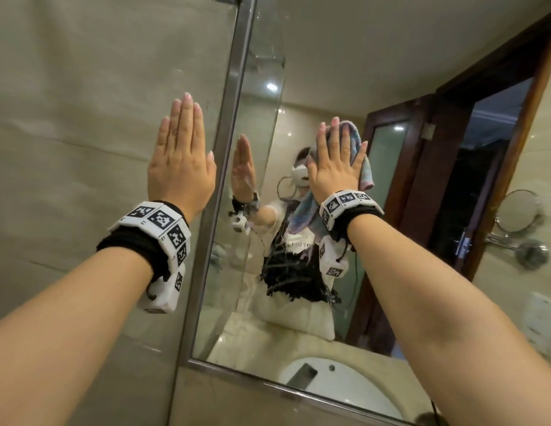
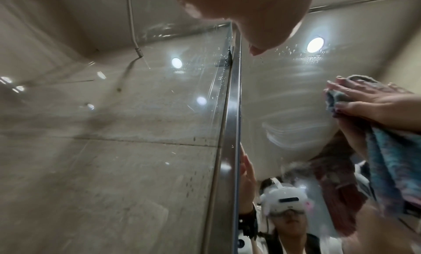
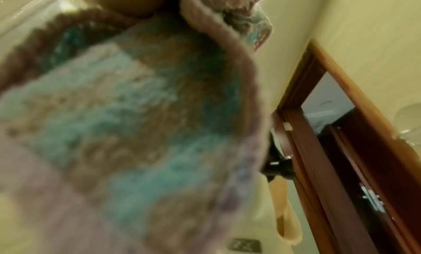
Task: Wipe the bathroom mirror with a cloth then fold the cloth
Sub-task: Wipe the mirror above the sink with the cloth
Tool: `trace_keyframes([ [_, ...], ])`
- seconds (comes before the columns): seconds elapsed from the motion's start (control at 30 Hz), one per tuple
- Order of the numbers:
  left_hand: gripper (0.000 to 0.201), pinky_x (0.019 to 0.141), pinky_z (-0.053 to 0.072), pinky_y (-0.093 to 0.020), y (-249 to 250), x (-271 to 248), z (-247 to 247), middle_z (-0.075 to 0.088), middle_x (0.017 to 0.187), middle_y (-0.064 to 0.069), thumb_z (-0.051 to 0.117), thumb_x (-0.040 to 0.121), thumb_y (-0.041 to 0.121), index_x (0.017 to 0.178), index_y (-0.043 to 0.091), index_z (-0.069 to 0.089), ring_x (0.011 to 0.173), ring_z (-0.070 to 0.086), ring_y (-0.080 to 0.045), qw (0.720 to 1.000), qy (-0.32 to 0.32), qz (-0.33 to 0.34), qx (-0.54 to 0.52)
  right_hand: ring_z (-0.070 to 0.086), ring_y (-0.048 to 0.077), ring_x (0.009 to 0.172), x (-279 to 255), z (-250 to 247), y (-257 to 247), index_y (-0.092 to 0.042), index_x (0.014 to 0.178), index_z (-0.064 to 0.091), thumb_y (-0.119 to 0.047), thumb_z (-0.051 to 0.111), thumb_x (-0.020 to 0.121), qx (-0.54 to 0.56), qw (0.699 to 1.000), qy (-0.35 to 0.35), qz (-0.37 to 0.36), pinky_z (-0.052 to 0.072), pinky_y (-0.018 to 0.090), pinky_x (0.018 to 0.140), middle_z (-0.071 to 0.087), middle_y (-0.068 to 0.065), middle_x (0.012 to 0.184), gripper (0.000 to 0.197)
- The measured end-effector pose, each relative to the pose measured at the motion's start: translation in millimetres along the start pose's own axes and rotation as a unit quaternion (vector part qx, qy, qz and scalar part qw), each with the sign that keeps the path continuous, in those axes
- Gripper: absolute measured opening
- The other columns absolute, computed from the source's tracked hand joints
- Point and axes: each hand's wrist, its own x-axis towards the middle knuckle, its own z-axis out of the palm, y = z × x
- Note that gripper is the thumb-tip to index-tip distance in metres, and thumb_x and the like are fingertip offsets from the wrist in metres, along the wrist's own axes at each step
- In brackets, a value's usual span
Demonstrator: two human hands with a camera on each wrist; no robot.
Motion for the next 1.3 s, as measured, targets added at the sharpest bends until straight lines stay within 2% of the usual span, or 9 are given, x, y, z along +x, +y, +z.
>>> trace_keyframes([
  [0.27,0.065,0.118,0.000,-0.035,-3.2,-27.1,3.6,0.001,0.156,-0.016,0.036,0.096,0.022,0.147,0.000,0.003,0.144,-0.001,-0.024,1.000,-0.019,0.010,0.001,-0.010,0.028,0.145,-24.6,17.5,-25.7,-0.016,0.150,-0.006,-0.041,0.028,0.097,0.052,0.990,0.032,0.129,-0.011,0.056,0.112,-0.009,0.009,0.158,0.067],
  [0.33,0.064,0.118,0.001,-0.035,-4.0,-29.6,4.7,0.002,0.156,-0.016,0.036,0.096,0.022,0.147,0.000,0.004,0.144,0.001,-0.024,1.000,-0.018,0.010,0.001,-0.012,0.029,0.145,-21.3,16.4,-35.5,-0.014,0.149,-0.008,-0.042,0.026,0.097,0.053,0.990,0.020,0.127,-0.012,0.057,0.111,-0.012,0.011,0.157,0.069],
  [0.43,0.064,0.118,0.003,-0.036,-4.6,-34.8,5.9,0.004,0.156,-0.017,0.037,0.096,0.021,0.147,-0.001,0.005,0.144,0.002,-0.025,1.000,-0.018,0.012,-0.002,-0.016,0.027,0.144,-16.4,17.2,-59.5,-0.015,0.148,-0.012,-0.044,0.020,0.098,0.027,1.000,-0.015,0.005,-0.018,0.055,0.107,-0.018,0.008,0.156,0.067],
  [0.53,0.065,0.118,0.005,-0.037,-4.9,-41.1,7.0,0.007,0.155,-0.018,0.037,0.095,0.021,0.147,-0.002,0.006,0.144,0.006,-0.026,1.000,-0.018,0.014,0.000,-0.019,0.024,0.143,-9.4,26.2,-94.8,-0.018,0.149,-0.012,-0.043,0.018,0.098,0.014,0.993,-0.048,-0.111,-0.020,0.054,0.107,-0.021,0.005,0.156,0.064],
  [0.77,0.064,0.117,0.002,-0.035,-6.5,-45.8,9.7,0.006,0.155,-0.018,0.032,0.095,0.023,0.147,-0.002,0.003,0.144,0.006,-0.026,0.999,-0.030,0.020,0.014,-0.016,0.025,0.144,-33.1,52.5,-141.8,-0.014,0.149,-0.009,-0.034,0.025,0.099,-0.016,0.982,-0.071,-0.177,-0.014,0.056,0.111,-0.016,0.006,0.157,0.064],
  [0.87,0.064,0.117,0.000,-0.035,-6.9,-47.2,9.7,0.003,0.156,-0.017,0.030,0.096,0.024,0.147,-0.001,0.002,0.145,0.003,-0.026,0.999,-0.040,0.023,0.020,-0.016,0.025,0.144,-38.5,52.6,-132.3,-0.013,0.149,-0.009,-0.034,0.024,0.099,-0.033,0.974,-0.071,-0.213,-0.012,0.055,0.112,-0.015,0.006,0.157,0.063],
  [0.97,0.063,0.117,0.000,-0.034,-7.6,-50.0,8.0,0.003,0.156,-0.017,0.030,0.096,0.025,0.147,-0.001,0.002,0.145,0.003,-0.025,0.998,-0.048,0.032,0.024,-0.017,0.024,0.144,-43.3,50.6,-111.1,-0.015,0.149,-0.010,-0.036,0.023,0.099,-0.038,0.965,-0.080,-0.245,-0.018,0.052,0.109,-0.017,0.006,0.157,0.063],
  [1.13,0.063,0.118,0.001,-0.035,-9.0,-54.2,6.7,0.002,0.156,-0.017,0.032,0.097,0.024,0.147,-0.001,0.003,0.145,0.002,-0.025,0.997,-0.068,0.038,0.020,-0.018,0.024,0.144,-57.9,46.8,-62.7,-0.018,0.148,-0.012,-0.040,0.022,0.099,-0.025,0.987,-0.067,-0.146,-0.022,0.050,0.108,-0.019,0.005,0.156,0.064],
  [1.3,0.063,0.118,0.001,-0.036,-10.9,-61.9,3.6,0.002,0.156,-0.017,0.034,0.097,0.023,0.147,-0.001,0.004,0.145,0.001,-0.025,0.995,-0.092,0.047,0.008,-0.001,0.024,0.146,-91.2,56.0,-13.2,-0.017,0.150,0.001,-0.043,0.026,0.095,-0.021,1.000,-0.006,0.018,-0.025,0.044,0.108,0.000,0.008,0.159,0.065],
])
